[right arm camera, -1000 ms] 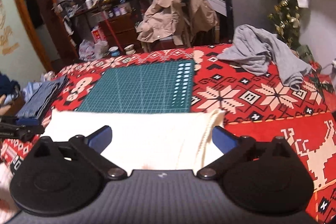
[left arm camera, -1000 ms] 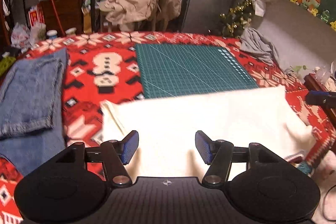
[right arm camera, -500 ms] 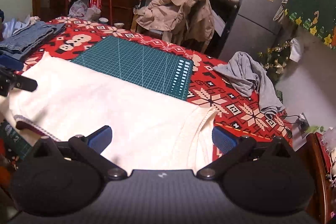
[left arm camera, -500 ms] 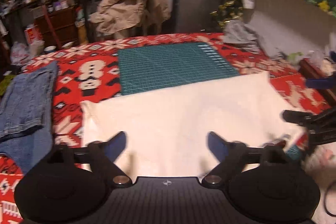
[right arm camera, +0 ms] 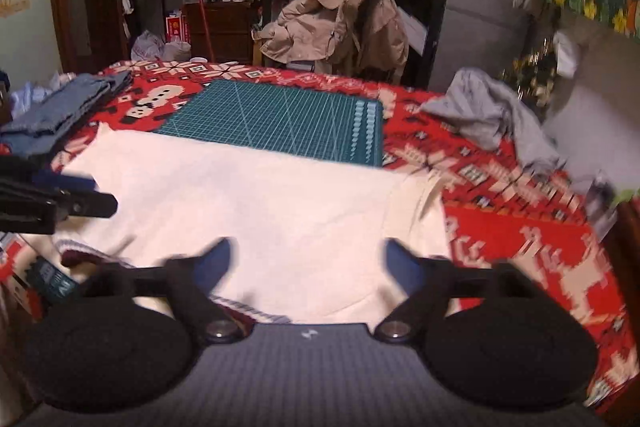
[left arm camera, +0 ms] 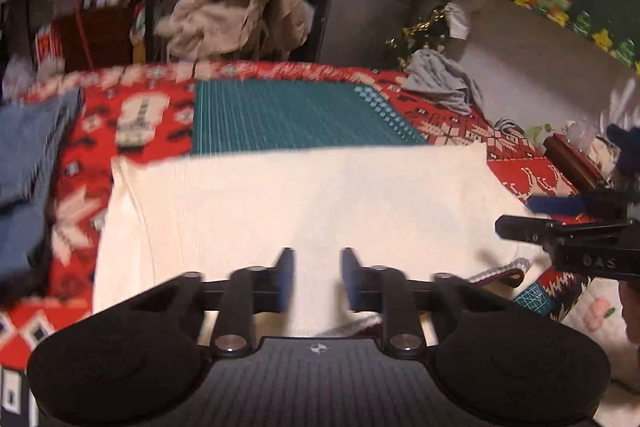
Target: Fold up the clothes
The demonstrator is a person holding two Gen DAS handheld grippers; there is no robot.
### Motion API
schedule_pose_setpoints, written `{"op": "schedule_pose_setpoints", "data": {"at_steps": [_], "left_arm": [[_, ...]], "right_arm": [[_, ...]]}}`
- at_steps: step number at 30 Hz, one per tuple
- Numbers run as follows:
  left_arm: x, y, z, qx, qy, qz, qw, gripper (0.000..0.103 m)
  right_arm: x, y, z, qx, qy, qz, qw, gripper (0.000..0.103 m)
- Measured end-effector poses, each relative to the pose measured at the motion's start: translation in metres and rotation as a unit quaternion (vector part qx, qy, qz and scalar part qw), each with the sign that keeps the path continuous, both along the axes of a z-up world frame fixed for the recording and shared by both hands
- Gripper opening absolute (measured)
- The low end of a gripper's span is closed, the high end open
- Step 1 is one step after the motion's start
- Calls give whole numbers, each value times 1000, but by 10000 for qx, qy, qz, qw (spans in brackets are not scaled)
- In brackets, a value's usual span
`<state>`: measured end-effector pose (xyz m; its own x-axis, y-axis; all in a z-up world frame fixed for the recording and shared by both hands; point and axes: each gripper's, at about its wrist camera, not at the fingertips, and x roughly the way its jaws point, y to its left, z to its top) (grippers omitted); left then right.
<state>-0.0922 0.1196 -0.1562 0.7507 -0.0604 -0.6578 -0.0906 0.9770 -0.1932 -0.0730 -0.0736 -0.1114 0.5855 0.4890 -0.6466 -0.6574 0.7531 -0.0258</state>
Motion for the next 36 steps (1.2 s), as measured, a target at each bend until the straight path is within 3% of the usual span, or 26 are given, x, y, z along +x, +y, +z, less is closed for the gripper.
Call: {"op": "schedule_pose_setpoints", "data": {"at_steps": [2, 4, 12, 17, 21, 24, 29, 33, 36], "left_arm": [[-2, 2, -6, -57, 71, -22, 10000, 9], [-6, 2, -11, -6, 98, -33, 9999, 9], [-24, 8, -20, -146, -25, -39, 9999, 10], [-31, 17, -26, -560, -218, 106, 9981, 10], [-31, 10, -25, -412, -266, 100, 9987, 12], [-31, 5, -25, -260, -311, 44, 9992, 15], [-32, 7, -26, -500, -349, 35, 9981, 28], [-32, 2, -26, -342, -371, -13, 9987, 30], [-32, -1, -26, -307, -399, -85, 9987, 38]], "right_arm": [[3, -2, -8, 25, 183, -106, 9998, 29], [2, -7, -11, 45, 263, -183, 9995, 24], [-1, -26, -26, 122, 581, -493, 9970, 26], [-1, -39, -25, 230, 633, -709, 9952, 27], [11, -47, -16, 390, 600, -870, 9936, 27], [20, -45, -14, 419, 573, -919, 9932, 27], [31, -52, -27, 328, 744, -1180, 9897, 27], [32, -68, -32, 399, 856, -1389, 9858, 28], [29, -73, -27, 416, 765, -1414, 9861, 28]]}}
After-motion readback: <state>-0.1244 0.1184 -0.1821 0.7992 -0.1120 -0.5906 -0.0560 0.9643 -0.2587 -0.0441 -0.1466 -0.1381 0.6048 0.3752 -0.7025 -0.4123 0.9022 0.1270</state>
